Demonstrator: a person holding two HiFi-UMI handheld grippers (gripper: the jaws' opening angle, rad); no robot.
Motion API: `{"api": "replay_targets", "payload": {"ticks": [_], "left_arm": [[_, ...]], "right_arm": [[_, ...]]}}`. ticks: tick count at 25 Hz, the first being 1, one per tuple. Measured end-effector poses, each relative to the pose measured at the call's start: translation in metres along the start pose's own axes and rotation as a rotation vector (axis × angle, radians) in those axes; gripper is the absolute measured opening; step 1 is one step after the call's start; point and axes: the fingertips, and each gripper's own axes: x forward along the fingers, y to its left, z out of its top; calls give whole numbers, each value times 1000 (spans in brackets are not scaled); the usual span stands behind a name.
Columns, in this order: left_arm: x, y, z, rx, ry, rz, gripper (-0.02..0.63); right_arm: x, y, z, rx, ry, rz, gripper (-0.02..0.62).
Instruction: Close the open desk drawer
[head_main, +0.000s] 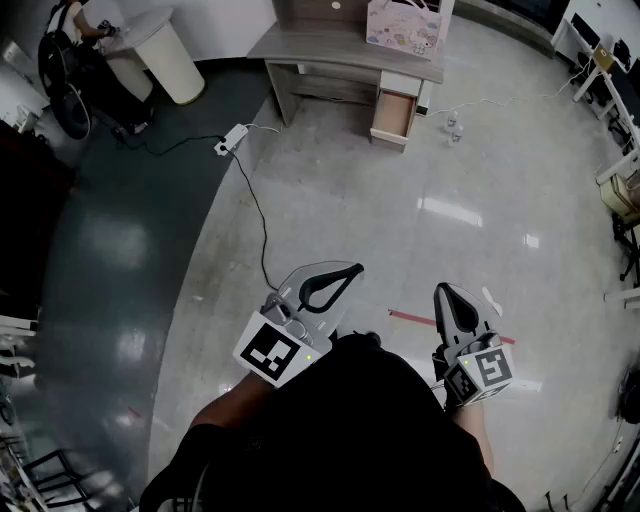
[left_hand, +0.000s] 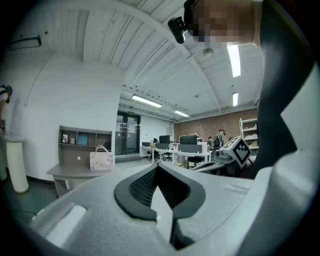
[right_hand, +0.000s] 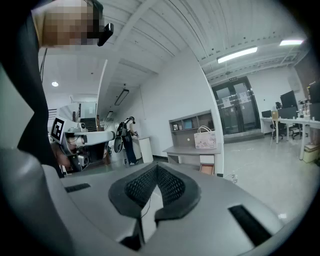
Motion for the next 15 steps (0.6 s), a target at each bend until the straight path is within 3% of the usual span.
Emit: {"api": "replay_targets", "payload": {"ticks": [5, 9, 12, 15], "left_arm": [[3, -11, 8, 27, -15, 1, 6], [2, -5, 5, -5, -15, 3, 6], [11, -24, 7, -16, -25, -21, 6], [21, -37, 12, -78, -61, -46, 8]], "right_arm": [[-9, -5, -4, 2, -4, 0, 11], [-6, 1, -1, -16, -1, 10, 11], [-20, -3, 5, -39, -29, 31, 12], [-31, -13, 7, -47, -36, 34, 13]]}}
